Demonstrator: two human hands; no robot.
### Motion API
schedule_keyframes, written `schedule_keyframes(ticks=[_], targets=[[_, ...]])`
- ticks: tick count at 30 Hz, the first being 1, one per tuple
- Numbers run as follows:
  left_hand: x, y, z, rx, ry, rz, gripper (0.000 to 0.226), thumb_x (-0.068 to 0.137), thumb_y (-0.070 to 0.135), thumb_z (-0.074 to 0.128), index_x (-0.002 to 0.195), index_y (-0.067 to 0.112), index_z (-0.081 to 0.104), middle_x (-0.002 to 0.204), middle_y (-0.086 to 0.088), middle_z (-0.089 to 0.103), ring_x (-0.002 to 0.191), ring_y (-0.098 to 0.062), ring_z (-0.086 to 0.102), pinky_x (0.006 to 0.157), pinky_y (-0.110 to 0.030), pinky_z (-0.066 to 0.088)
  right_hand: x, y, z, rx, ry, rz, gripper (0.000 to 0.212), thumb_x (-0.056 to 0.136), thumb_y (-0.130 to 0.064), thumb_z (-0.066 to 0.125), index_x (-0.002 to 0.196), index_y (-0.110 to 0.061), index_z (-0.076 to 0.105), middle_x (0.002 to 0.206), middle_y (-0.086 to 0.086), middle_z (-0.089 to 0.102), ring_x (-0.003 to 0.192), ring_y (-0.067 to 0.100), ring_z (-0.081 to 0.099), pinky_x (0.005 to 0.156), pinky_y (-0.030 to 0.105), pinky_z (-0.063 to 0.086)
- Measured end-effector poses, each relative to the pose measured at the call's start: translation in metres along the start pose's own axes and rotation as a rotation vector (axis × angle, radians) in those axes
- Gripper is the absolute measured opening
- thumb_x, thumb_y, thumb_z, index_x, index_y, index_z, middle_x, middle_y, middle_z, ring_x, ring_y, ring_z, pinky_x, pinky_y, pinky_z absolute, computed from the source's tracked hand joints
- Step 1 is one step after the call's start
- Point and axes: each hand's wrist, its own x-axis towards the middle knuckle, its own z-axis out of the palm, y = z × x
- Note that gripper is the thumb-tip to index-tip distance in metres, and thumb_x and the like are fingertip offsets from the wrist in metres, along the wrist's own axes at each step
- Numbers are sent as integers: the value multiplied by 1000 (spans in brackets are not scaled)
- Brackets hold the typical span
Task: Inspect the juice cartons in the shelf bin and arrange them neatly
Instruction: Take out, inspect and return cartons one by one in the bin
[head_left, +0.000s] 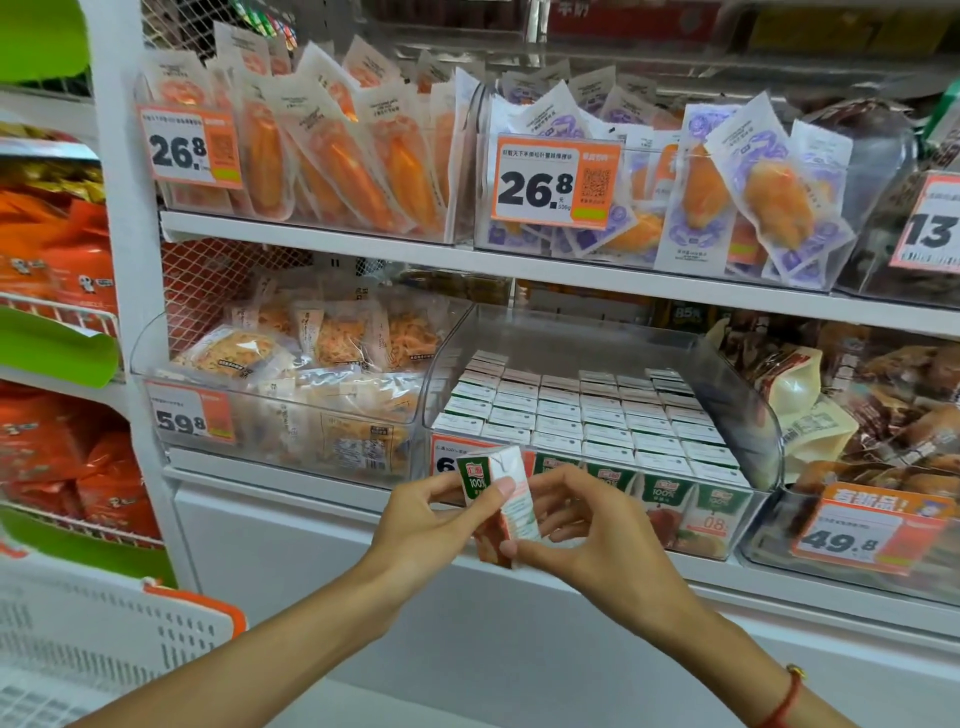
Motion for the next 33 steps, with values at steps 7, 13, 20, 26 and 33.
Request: schedule_keyframes(ticks=[7,13,20,26,33], targets=[[3,-4,-2,-1,-85,8,40,65,57,69,100,37,69,101,12,74,106,-5,65,98,-32,51,9,4,-9,344,-86,146,36,77,-48,64,89,-15,69,81,-4,73,79,11,69,71,19,55],[6,3,2,-118,-73,18,21,85,40,64,104,31,66,91,14,76,86,2,71,72,-10,52,10,4,-14,479,-378,263,47,81,-41,68,126,-28,60,115,-9,71,108,6,66,89,21,53],[1,1,7,-153,-34,76,22,93,33,58,110,26,70,94,10,77,90,0,70,81,-15,53,7,5,-4,453,-211,260,42,75,-30,82,112,-31,63,103,-10,74,95,0,67,84,11,51],[-1,-2,15,-159,53,88,14,86,19,72,97,26,71,81,14,76,78,-4,73,63,-13,54,5,5,6,109,16,98,50,64,-37,88,103,-37,57,86,-18,65,86,-9,59,72,7,46],[8,6,-1,-168,-54,-14,14,93,27,63,106,28,68,98,11,76,92,-5,72,82,-22,56,12,4,-3,462,-110,264,41,75,-48,64,108,-25,68,102,-7,73,96,3,68,81,19,54]])
